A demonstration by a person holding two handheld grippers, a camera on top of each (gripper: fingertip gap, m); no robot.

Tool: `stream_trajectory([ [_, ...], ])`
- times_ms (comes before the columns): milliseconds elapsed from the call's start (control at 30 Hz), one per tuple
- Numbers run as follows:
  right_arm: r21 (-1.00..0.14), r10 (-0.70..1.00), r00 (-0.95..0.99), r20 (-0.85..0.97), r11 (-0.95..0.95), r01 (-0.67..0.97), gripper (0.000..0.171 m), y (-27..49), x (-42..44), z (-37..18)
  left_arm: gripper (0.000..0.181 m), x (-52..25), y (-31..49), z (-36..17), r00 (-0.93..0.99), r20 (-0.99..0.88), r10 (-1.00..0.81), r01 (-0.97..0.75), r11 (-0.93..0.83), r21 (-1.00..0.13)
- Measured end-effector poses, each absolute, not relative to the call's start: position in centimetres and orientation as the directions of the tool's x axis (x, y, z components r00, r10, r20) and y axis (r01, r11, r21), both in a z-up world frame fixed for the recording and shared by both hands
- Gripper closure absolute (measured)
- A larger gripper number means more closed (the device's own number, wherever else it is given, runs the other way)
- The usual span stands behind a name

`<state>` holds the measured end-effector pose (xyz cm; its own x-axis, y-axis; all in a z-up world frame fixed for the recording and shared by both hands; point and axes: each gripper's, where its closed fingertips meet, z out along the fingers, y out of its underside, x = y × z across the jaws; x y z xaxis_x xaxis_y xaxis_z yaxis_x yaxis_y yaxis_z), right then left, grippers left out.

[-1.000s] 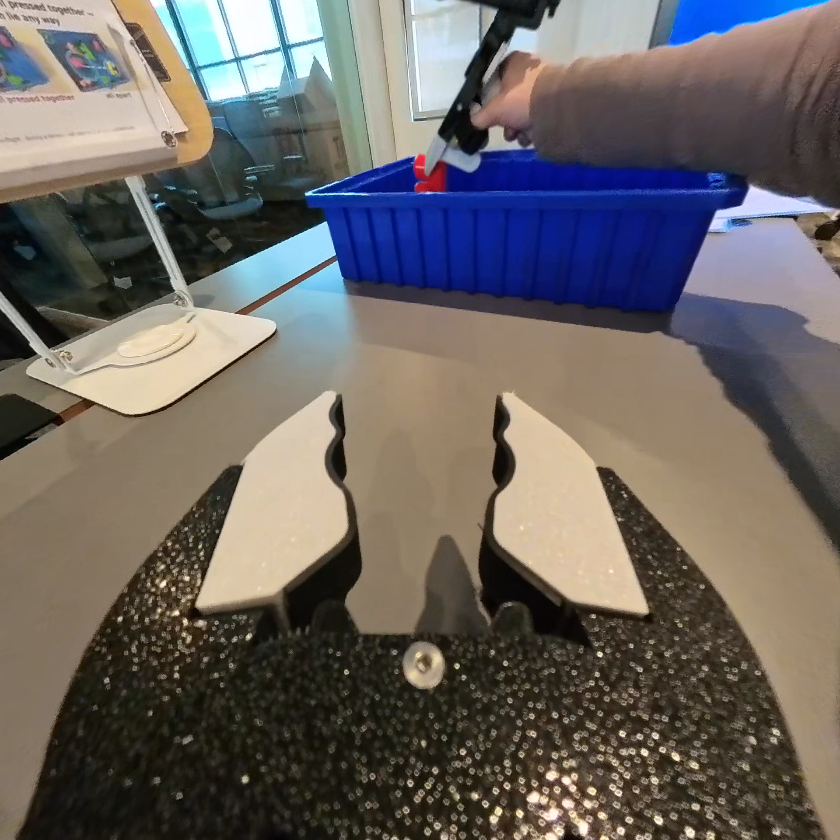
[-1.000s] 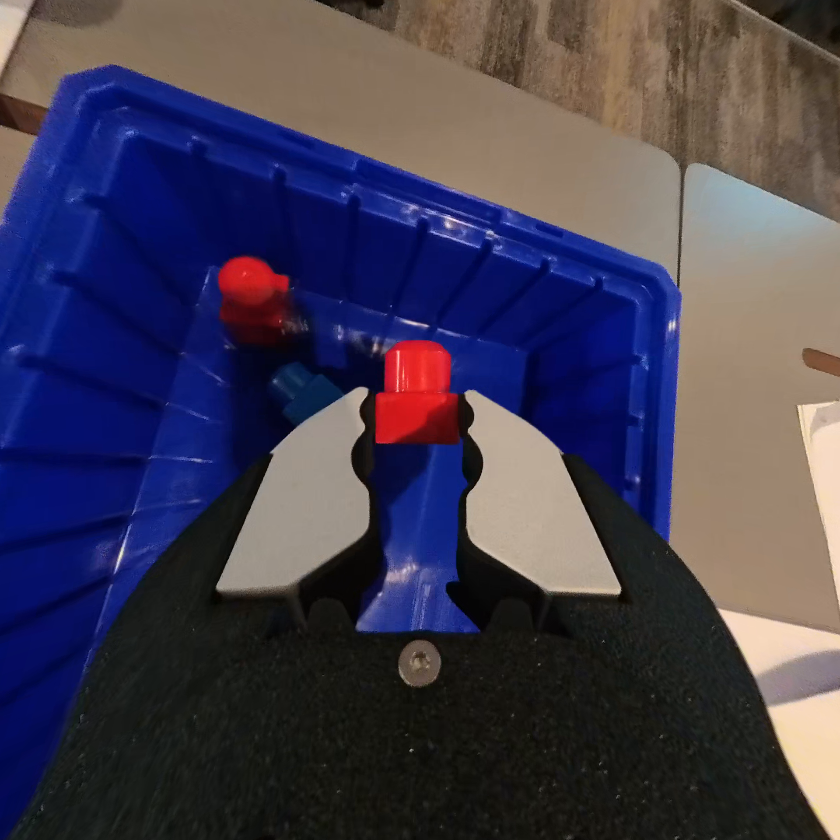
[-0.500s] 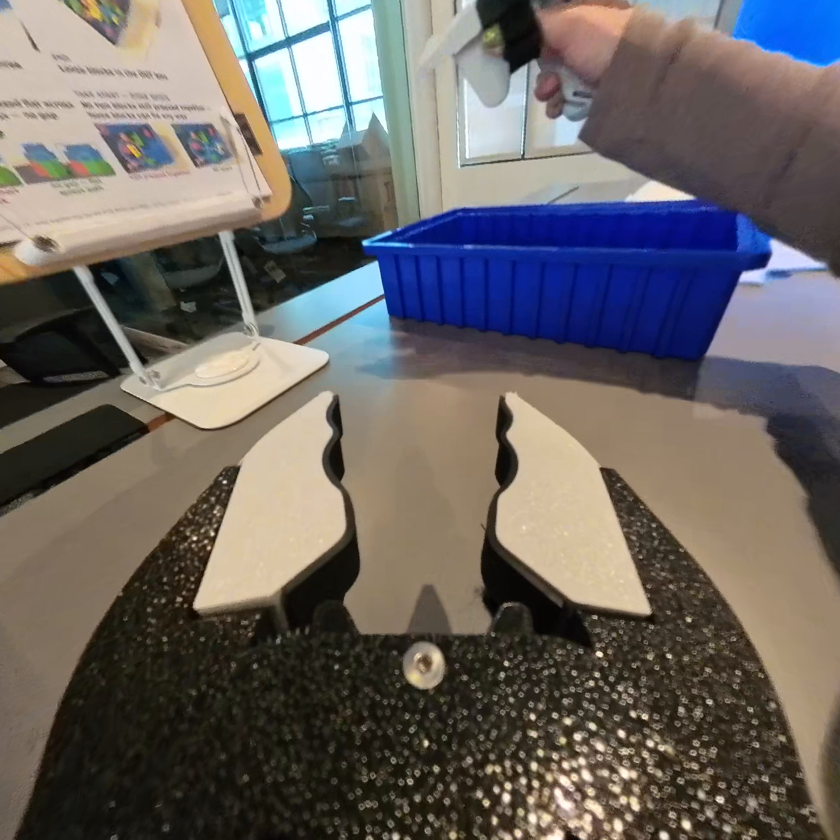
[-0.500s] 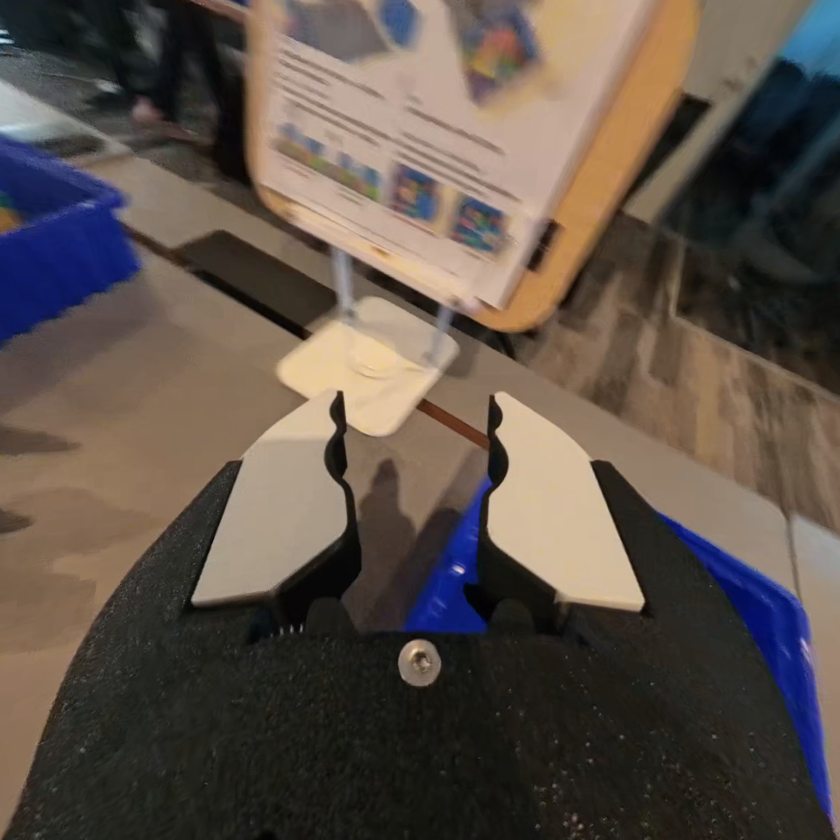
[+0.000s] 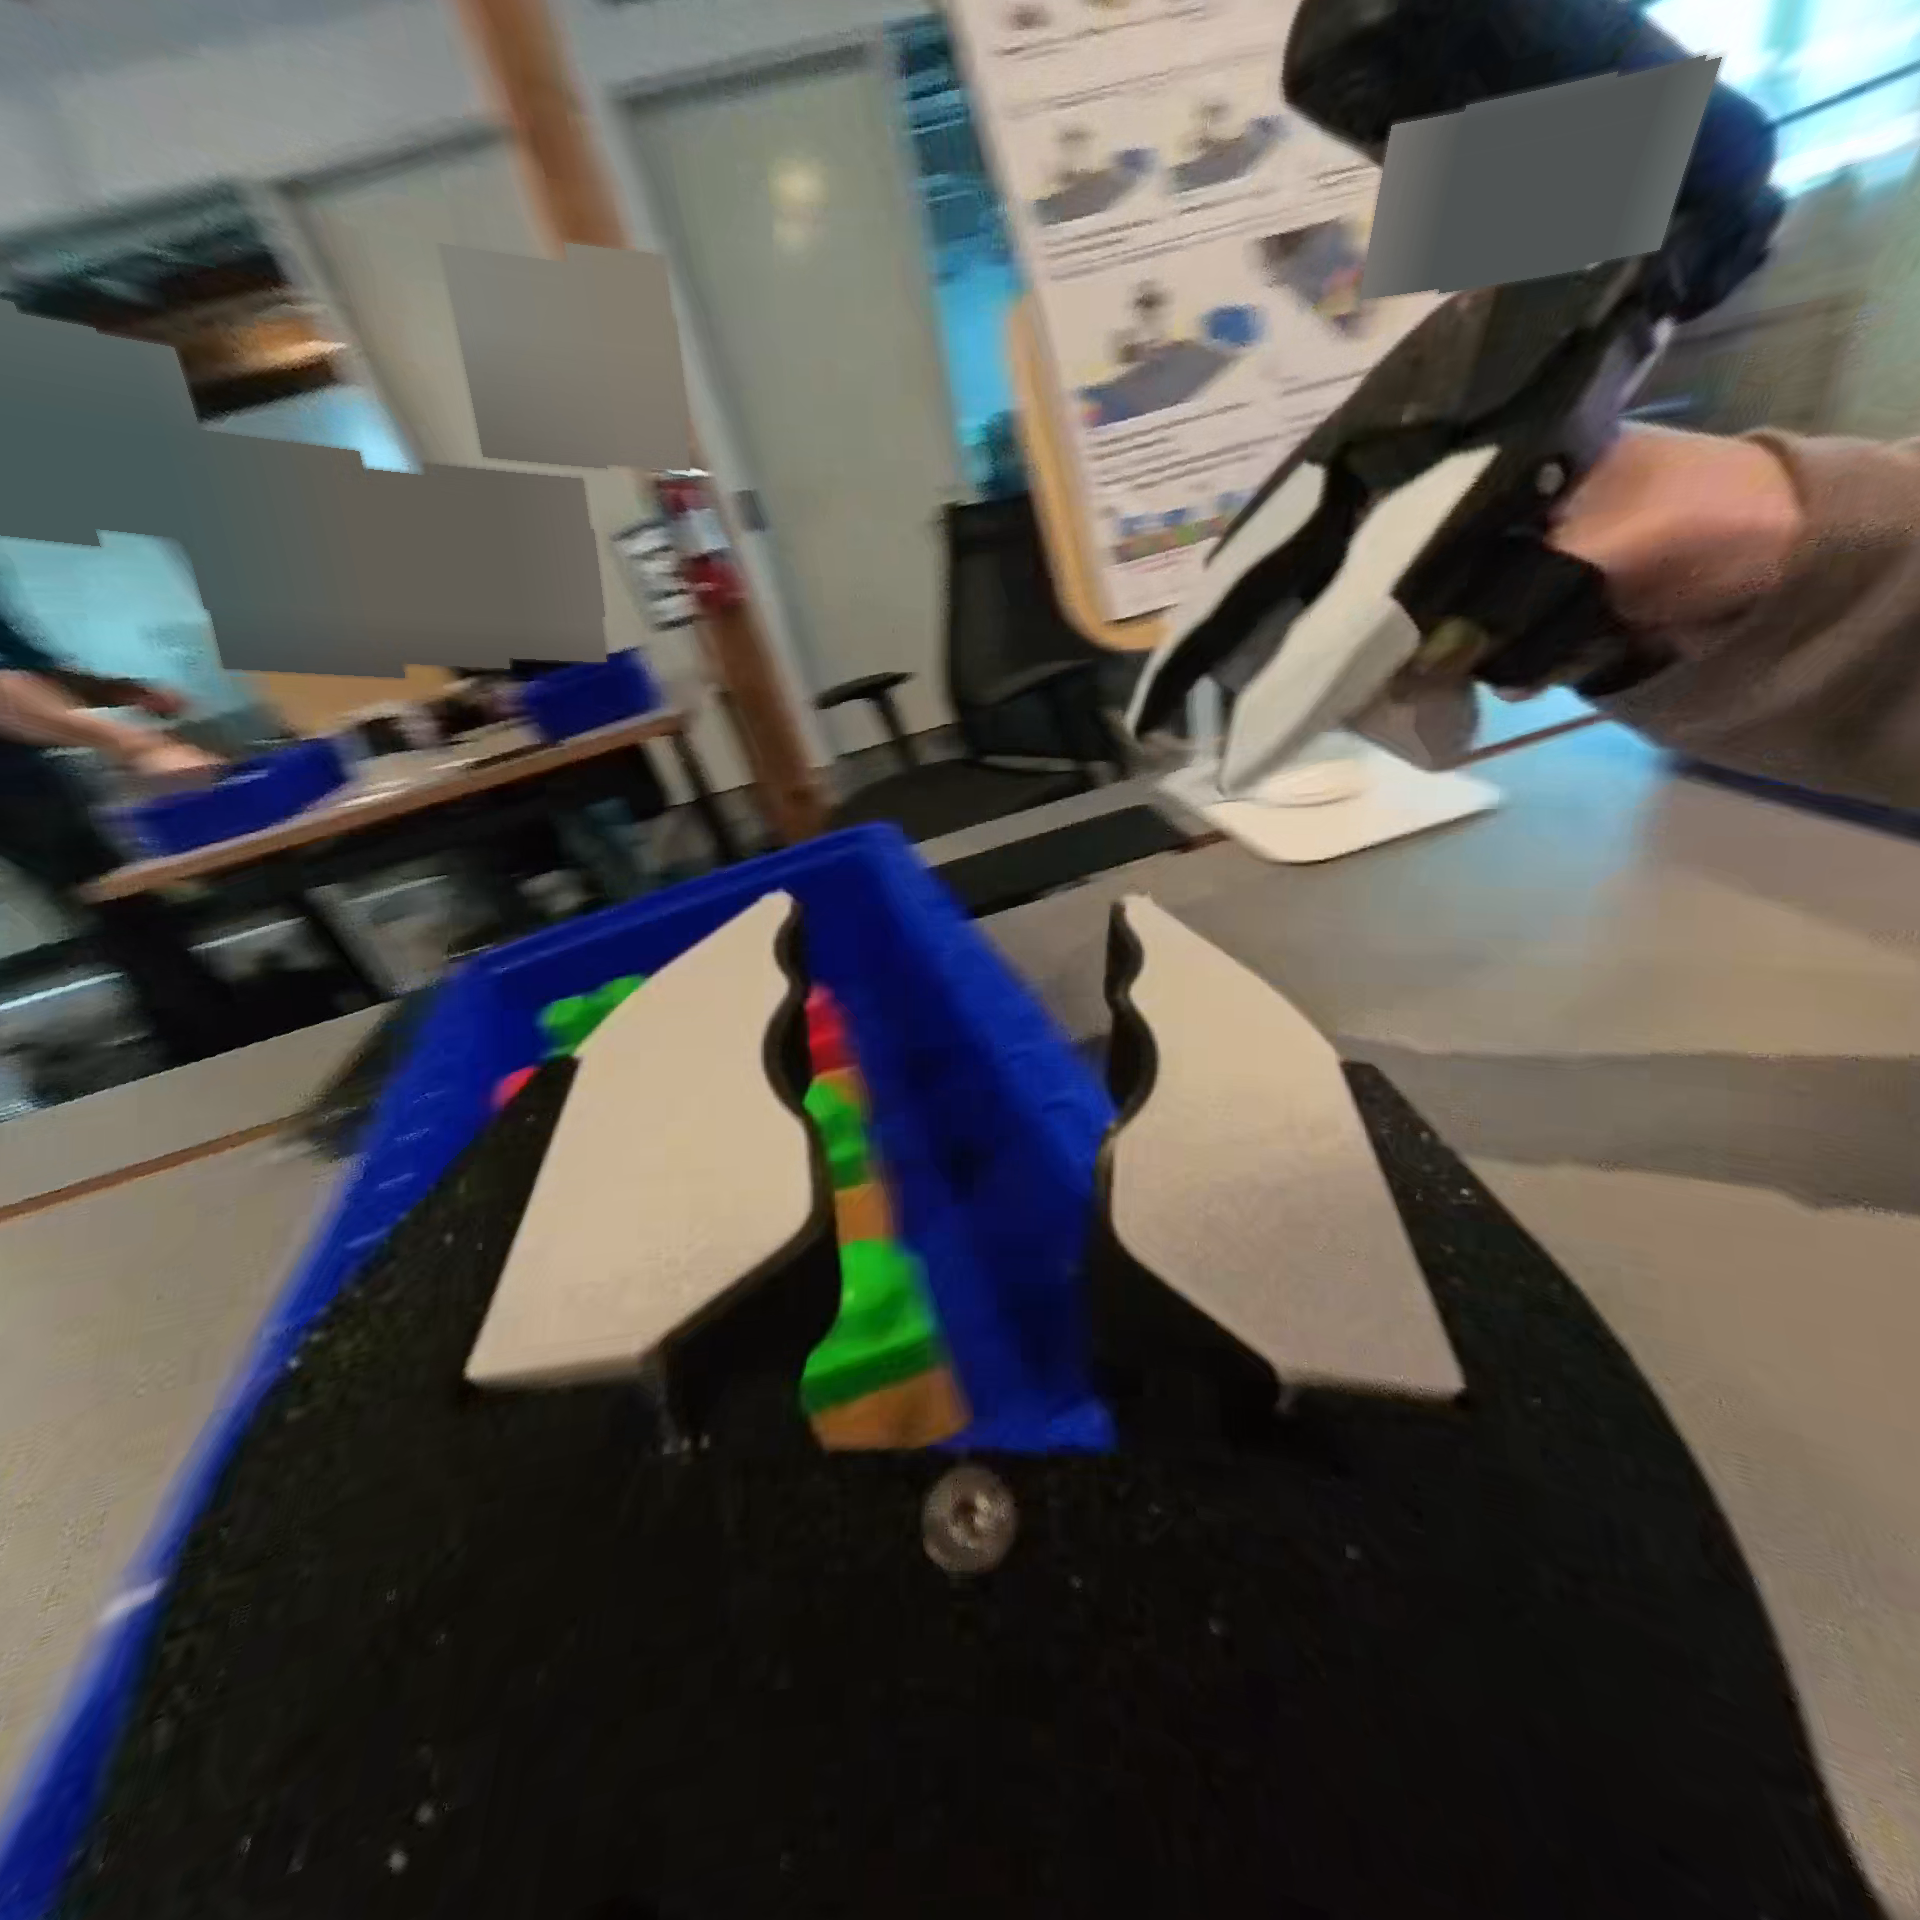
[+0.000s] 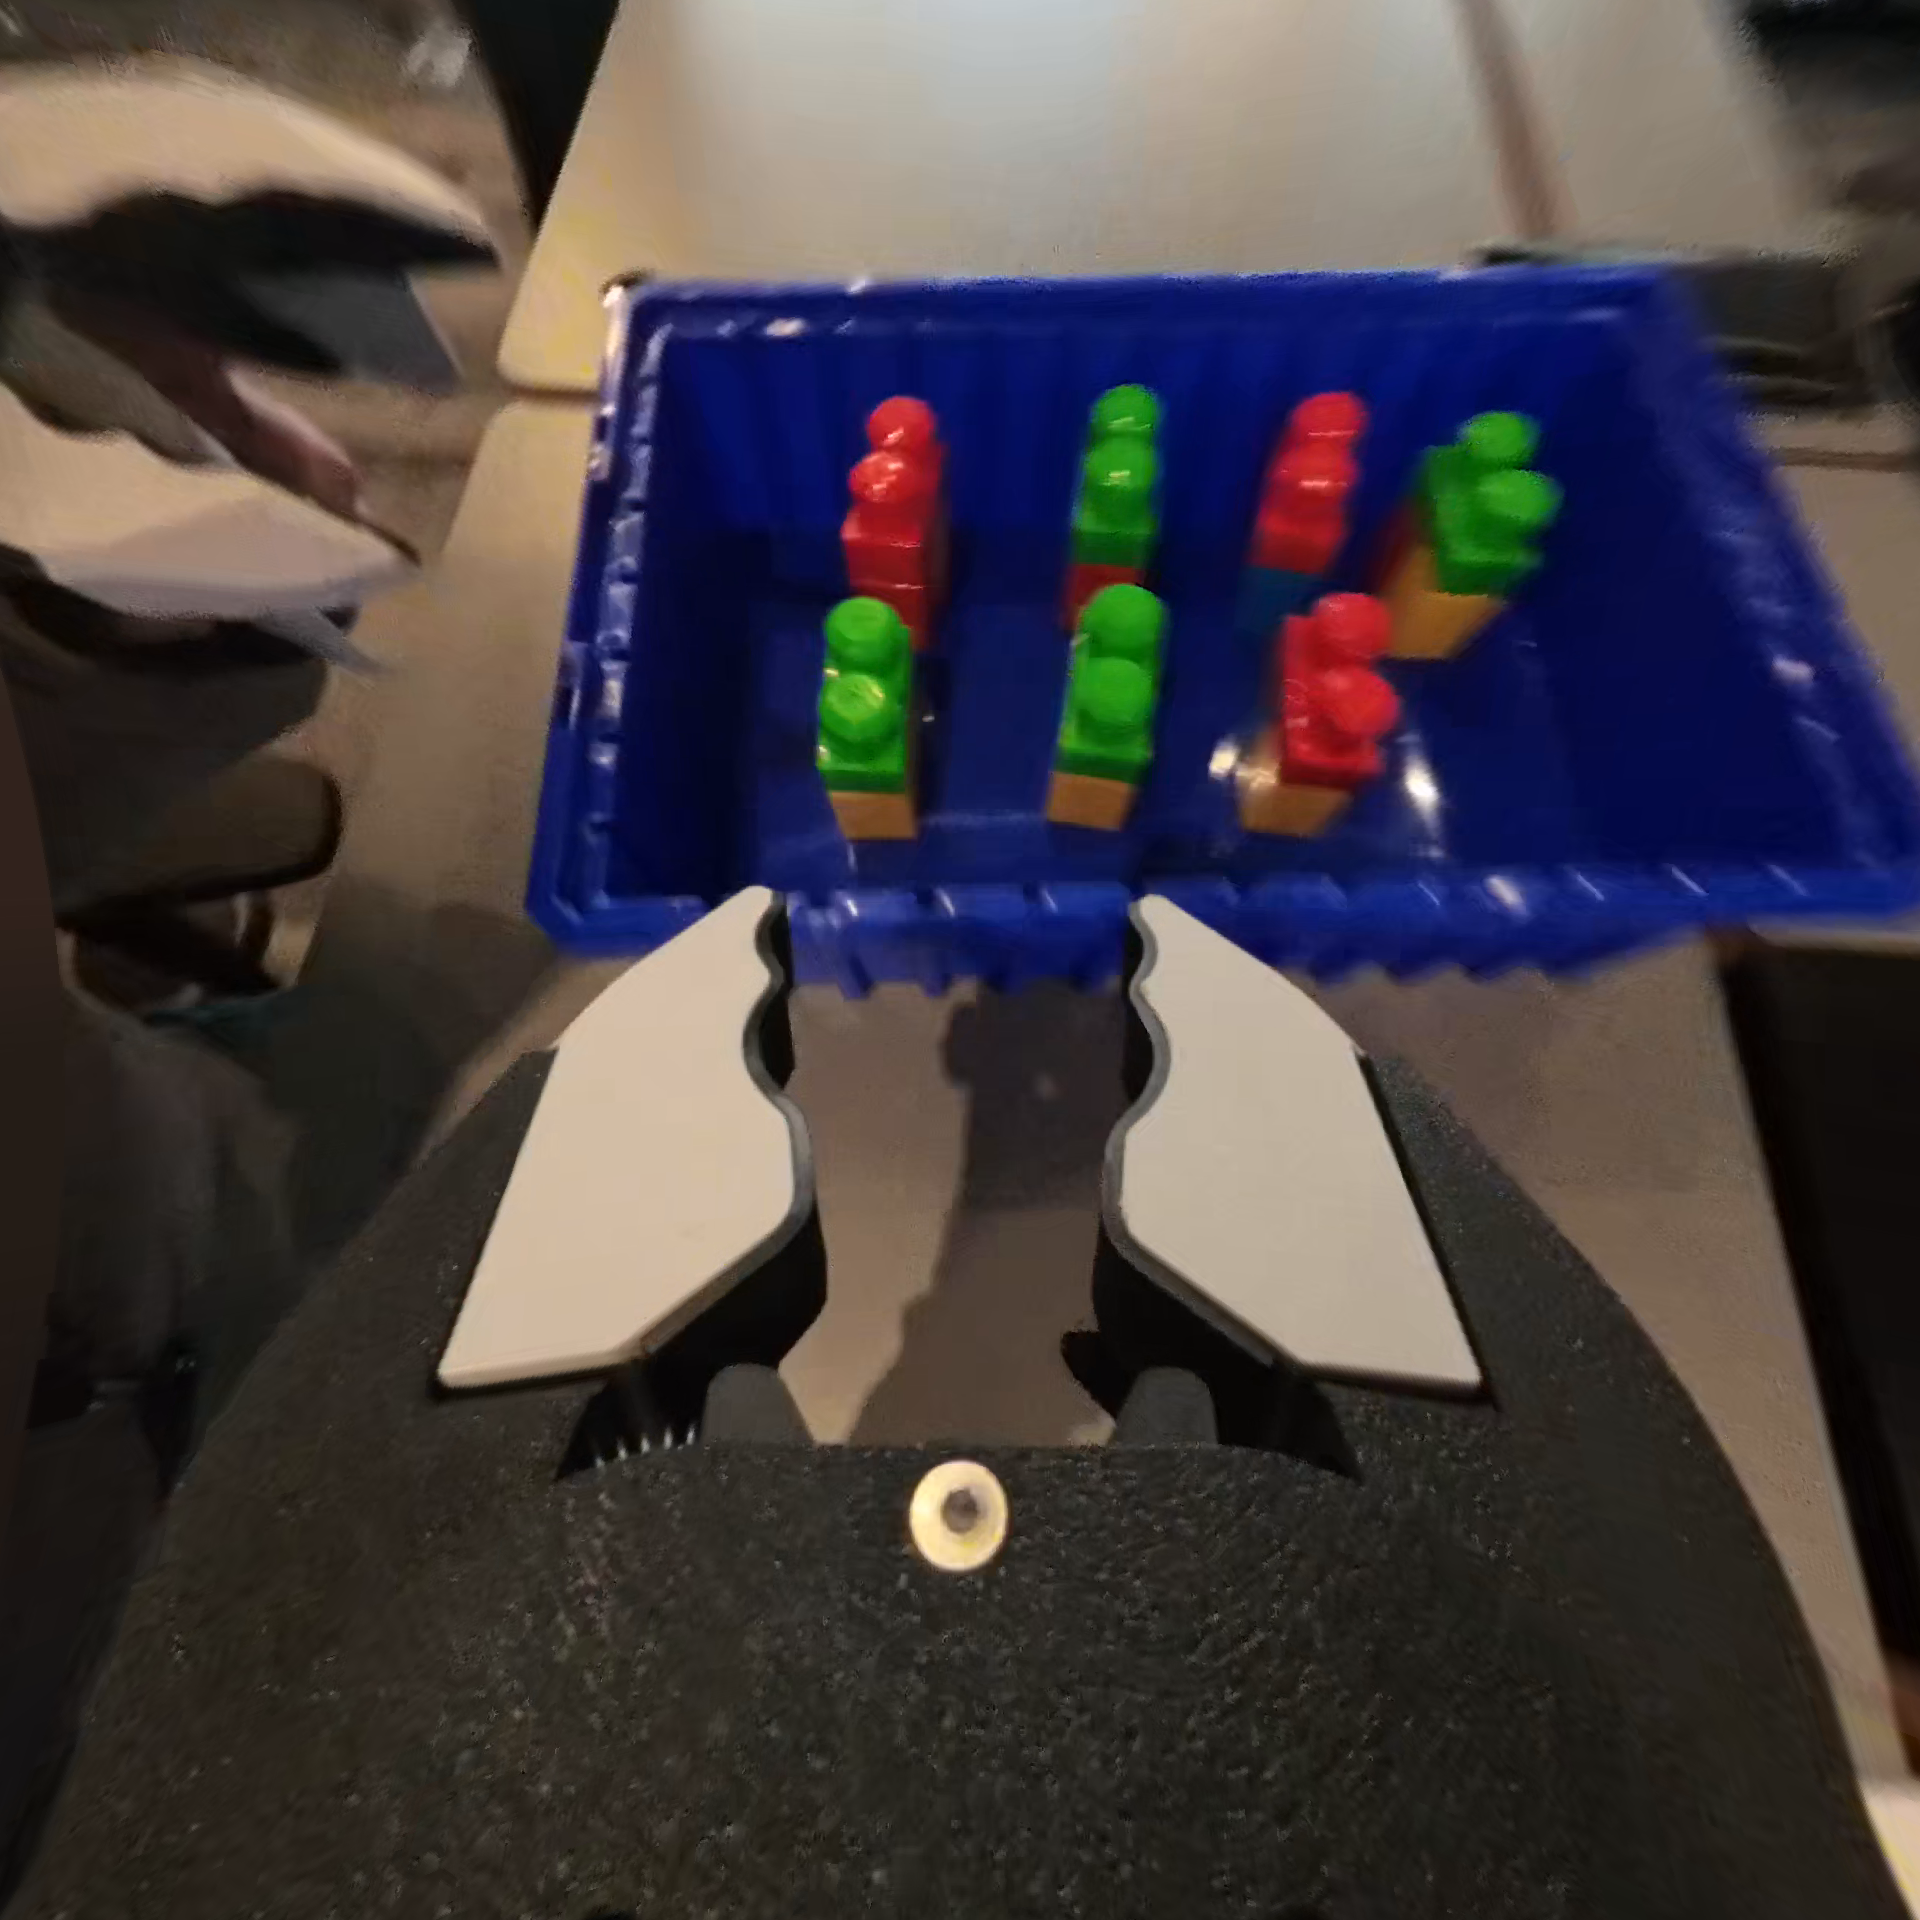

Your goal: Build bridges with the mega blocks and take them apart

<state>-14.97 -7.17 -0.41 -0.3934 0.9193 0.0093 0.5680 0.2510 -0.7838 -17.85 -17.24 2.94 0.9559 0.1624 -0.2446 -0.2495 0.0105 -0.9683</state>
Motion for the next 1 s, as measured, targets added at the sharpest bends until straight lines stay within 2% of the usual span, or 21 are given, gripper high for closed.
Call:
stream_trajectory([
  [167, -0.527, 0.829, -0.558, -0.037, 0.458, 0.716, 0.103, -13.3, -22.8, -6.8, 0.128, -23.8, -21.7, 3.6, 0.866, -0.321, 0.383, -0.318, -0.075, -0.945],
  [400, -0.248, 0.796, -0.593, -0.118, 0.555, 0.794, 0.105, -15.9, -25.0, -13.9, 0.126, -26.2, -23.8, 2.6, 0.816, -0.360, 0.453, -0.319, -0.167, -0.933],
  [433, -0.221, 0.799, -0.591, -0.110, 0.560, 0.798, 0.107, -15.6, -25.1, -14.6, 0.126, -26.3, -23.8, 2.4, 0.818, -0.353, 0.453, -0.312, -0.167, -0.935],
  [467, -0.212, 0.800, -0.589, -0.116, 0.559, 0.801, 0.125, -15.5, -25.2, -15.1, 0.126, -26.3, -23.7, 2.3, 0.826, -0.342, 0.448, -0.302, -0.162, -0.940],
  [500, -0.235, 0.802, -0.585, -0.120, 0.549, 0.802, 0.134, -15.5, -25.5, -15.1, 0.126, -26.0, -23.5, 2.2, 0.845, -0.324, 0.426, -0.288, -0.149, -0.946],
  [567, -0.308, 0.802, -0.574, -0.168, 0.511, 0.803, 0.134, -15.8, -25.3, -13.8, 0.120, -24.3, -22.6, 2.3, 0.913, -0.260, 0.313, -0.243, -0.094, -0.965],
  [633, -0.449, 0.798, -0.579, -0.166, 0.461, 0.765, 0.134, -15.3, -24.7, -10.7, 0.116, -22.6, -22.0, 2.8, 0.959, -0.193, 0.209, -0.190, -0.037, -0.981],
  [733, -0.673, 0.754, -0.646, -0.122, 0.416, 0.612, 0.134, -13.8, -21.3, -4.7, 0.114, -20.8, -21.2, 3.8, 0.975, -0.183, 0.124, -0.186, 0.012, -0.983],
  [800, -0.769, 0.718, -0.695, -0.045, 0.420, 0.483, 0.134, -12.5, -17.6, -1.6, 0.114, -18.8, -19.9, 4.4, 0.979, -0.202, 0.039, -0.203, 0.026, -0.979],
  [900, -0.809, 0.704, -0.704, 0.094, 0.466, 0.357, 0.134, -10.5, -11.6, 0.1, 0.111, -14.2, -16.9, 4.4, 0.963, -0.223, -0.150, -0.221, 0.031, -0.975],
  [1000, -0.795, 0.711, -0.687, 0.151, 0.500, 0.343, 0.134, -8.9, -6.2, -0.9, 0.100, -7.9, -13.7, 3.6, 0.899, -0.154, -0.411, -0.156, 0.029, -0.987],
])
